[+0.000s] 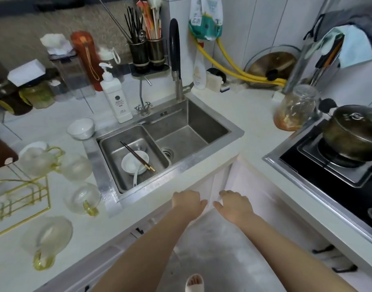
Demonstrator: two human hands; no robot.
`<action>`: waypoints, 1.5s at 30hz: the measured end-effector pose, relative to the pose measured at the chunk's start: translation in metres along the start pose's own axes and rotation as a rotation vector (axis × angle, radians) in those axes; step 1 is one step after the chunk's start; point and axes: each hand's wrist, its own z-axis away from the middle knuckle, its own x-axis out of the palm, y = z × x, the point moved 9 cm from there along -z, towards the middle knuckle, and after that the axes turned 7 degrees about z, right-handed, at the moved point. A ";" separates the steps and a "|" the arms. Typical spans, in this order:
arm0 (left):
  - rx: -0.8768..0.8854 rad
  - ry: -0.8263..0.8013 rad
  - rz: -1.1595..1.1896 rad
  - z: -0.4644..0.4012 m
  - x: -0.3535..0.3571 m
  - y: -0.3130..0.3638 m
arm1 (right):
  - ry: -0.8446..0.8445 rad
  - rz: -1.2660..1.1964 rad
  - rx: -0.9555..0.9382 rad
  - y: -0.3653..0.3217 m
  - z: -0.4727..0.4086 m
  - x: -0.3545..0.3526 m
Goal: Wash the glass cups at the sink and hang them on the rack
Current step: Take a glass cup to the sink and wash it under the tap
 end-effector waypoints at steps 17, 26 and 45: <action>-0.213 0.116 0.108 -0.068 -0.065 -0.056 | 0.074 0.102 -0.227 -0.043 -0.111 -0.078; -0.371 0.173 0.200 -0.094 -0.092 -0.065 | 0.122 0.141 -0.414 -0.050 -0.163 -0.109; -0.557 0.174 0.273 -0.098 -0.104 -0.140 | 0.103 0.109 -0.589 -0.135 -0.211 -0.130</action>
